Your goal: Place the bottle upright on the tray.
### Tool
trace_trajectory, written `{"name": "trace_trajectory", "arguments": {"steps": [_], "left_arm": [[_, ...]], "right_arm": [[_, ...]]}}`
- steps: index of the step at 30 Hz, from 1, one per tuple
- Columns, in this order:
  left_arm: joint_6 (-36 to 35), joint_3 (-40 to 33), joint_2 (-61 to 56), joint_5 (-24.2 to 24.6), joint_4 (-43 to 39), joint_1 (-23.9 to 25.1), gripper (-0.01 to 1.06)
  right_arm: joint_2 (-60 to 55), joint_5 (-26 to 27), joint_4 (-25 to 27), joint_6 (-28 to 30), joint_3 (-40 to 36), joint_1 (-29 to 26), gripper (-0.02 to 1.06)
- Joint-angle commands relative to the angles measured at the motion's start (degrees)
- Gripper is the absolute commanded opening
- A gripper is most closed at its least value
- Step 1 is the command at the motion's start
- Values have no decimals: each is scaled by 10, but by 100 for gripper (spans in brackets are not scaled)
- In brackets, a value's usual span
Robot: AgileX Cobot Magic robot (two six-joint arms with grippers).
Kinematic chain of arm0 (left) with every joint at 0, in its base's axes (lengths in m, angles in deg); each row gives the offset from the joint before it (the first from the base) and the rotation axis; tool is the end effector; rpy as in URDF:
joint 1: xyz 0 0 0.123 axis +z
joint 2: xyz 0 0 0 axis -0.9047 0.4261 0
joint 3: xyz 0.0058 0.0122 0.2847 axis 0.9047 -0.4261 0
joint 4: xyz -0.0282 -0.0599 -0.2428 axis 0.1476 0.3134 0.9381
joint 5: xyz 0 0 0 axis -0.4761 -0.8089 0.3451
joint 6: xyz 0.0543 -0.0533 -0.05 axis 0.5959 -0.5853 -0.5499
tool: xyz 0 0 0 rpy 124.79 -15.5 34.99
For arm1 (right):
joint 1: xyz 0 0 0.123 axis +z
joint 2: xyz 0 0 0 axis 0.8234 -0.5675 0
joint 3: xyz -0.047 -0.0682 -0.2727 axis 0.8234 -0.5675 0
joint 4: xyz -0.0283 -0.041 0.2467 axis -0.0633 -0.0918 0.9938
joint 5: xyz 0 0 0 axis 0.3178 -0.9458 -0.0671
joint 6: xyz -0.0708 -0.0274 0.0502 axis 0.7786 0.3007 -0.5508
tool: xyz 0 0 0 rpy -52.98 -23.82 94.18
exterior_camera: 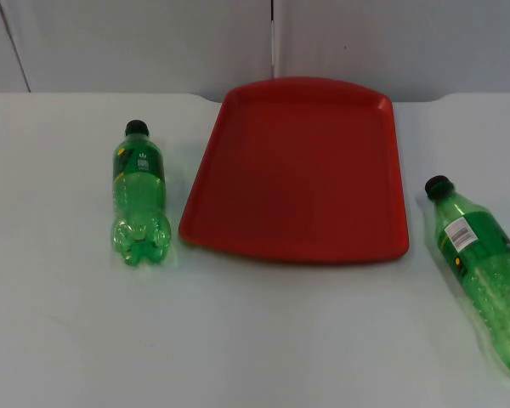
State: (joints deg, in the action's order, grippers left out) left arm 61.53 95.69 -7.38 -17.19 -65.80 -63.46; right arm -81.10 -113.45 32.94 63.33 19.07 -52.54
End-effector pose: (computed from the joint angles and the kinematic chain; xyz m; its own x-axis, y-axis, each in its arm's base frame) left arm 0.2963 -0.0105 0.3390 -0.6557 -0.0384 -0.7541 0.1056 0.9842 -0.1419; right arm -0.0070 -0.0061 0.2801 -0.4633 -0.0159 -0.8860 0.0089 0.9997 -0.0226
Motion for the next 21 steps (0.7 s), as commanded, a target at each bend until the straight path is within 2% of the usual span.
{"name": "trace_trajectory", "arguments": {"steps": [1,11,17,21], "left_arm": [[19,25,35,-5,32,1,105],[42,110,158,9,73,-2,105],[37,188,236,62,80,-2,105],[2,269,303,130,88,-5,105]], "right_arm": [[2,4,2,2,0,-4,105],[2,4,2,2,0,-4,105],[2,4,2,2,0,-4,105],[2,4,2,2,0,-4,105]]}}
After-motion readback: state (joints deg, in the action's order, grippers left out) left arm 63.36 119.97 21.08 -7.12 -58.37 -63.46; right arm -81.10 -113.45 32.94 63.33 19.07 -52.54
